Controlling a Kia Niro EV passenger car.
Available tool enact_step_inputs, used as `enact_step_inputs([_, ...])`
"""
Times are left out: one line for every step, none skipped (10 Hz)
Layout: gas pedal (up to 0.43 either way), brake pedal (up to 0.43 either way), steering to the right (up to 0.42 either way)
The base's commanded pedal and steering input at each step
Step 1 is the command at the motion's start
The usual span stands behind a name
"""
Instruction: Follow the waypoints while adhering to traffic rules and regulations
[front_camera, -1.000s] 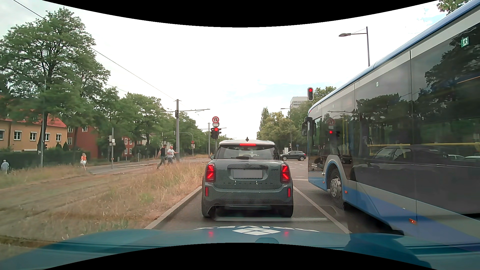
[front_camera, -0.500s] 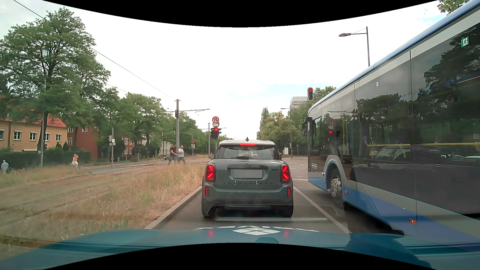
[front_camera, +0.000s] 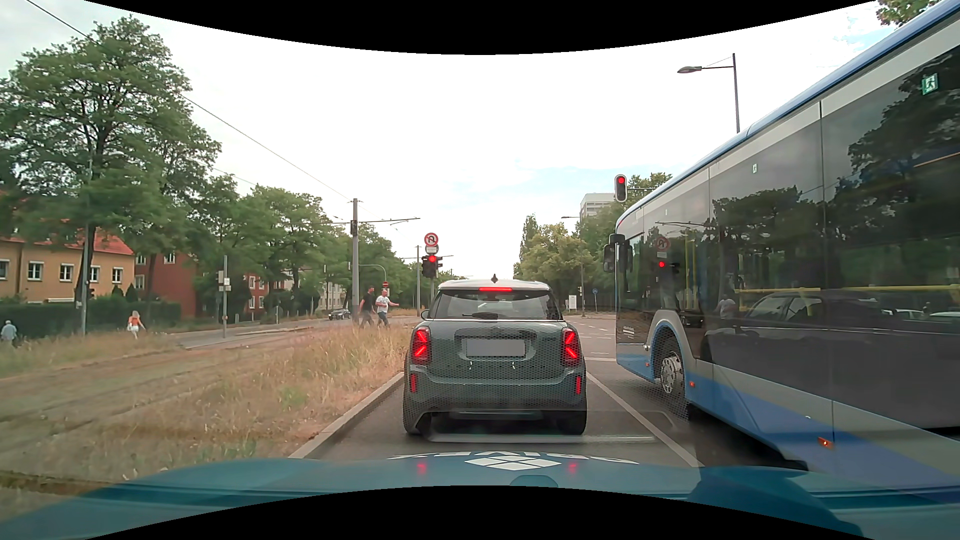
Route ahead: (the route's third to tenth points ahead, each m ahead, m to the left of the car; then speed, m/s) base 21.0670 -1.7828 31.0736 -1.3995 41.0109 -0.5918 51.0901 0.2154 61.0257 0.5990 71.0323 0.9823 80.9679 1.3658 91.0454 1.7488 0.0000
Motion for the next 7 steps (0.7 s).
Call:
enact_step_inputs([0.000,0.213,-0.001])
enact_step_inputs([0.000,0.213,-0.001])
enact_step_inputs([0.000,0.213,-0.001])
enact_step_inputs([0.000,0.220,-0.001])
enact_step_inputs([0.000,0.213,-0.001])
enact_step_inputs([0.000,0.213,-0.001])
enact_step_inputs([0.000,0.220,-0.001])
